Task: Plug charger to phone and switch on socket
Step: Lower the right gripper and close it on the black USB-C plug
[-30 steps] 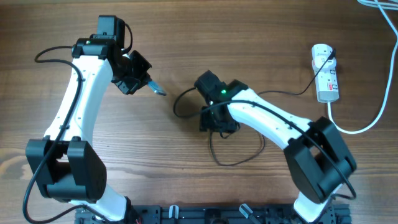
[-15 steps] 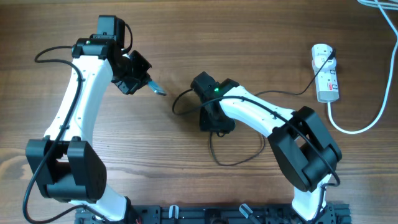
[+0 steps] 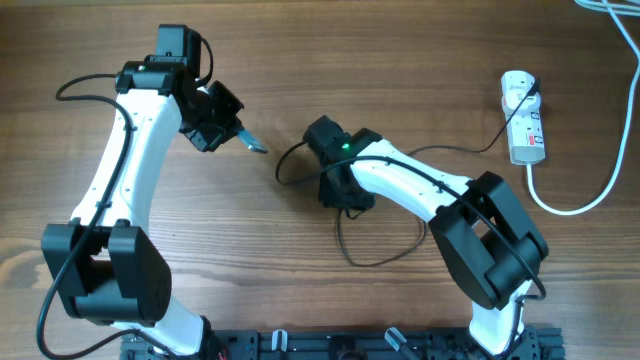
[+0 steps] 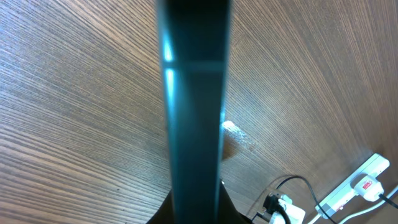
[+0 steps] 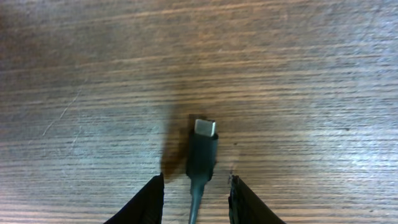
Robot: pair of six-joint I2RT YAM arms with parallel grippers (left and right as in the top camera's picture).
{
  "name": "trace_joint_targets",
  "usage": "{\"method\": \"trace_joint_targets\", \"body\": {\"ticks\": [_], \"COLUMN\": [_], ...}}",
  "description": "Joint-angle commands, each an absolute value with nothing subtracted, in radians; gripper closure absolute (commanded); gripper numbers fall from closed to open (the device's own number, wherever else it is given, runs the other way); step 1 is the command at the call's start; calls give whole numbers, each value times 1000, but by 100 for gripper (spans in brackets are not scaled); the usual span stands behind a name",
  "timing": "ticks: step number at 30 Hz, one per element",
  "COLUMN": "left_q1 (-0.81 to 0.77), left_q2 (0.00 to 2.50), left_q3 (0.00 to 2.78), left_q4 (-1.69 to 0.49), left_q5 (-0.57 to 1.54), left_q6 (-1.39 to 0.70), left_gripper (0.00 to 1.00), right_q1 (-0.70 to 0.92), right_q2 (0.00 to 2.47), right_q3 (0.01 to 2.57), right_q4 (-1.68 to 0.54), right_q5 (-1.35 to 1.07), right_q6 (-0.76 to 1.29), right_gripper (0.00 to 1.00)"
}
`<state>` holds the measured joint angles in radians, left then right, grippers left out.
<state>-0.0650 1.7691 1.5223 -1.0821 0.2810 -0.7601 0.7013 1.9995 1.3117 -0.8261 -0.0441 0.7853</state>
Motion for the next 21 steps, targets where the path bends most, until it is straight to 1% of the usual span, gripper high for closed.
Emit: {"method": "trace_joint_targets", "body": {"ticks": [1,5,8,21], "left_q1": [-64,-64,-64,-64], "left_q2": [1750,1750,1750,1750], "left_q3": [1535,1535,1535,1535], "left_q4": [-1082,-1082,-1083,-1083], "left_q5": [275,275,275,275], "left_q6": [-739,-739,-739,-739], "left_gripper": [96,96,96,96], "right_q1": [710,710,710,710], "right_q2": [2007,2008,2008,2009], "right_q3": [1320,1317,1316,1314], "right_q4": [-825,-827,-827,-835], "right_q5": [-13,26,26,-25], "right_q6": [805,815,815,814], "right_gripper": [65,67,71,71]}}
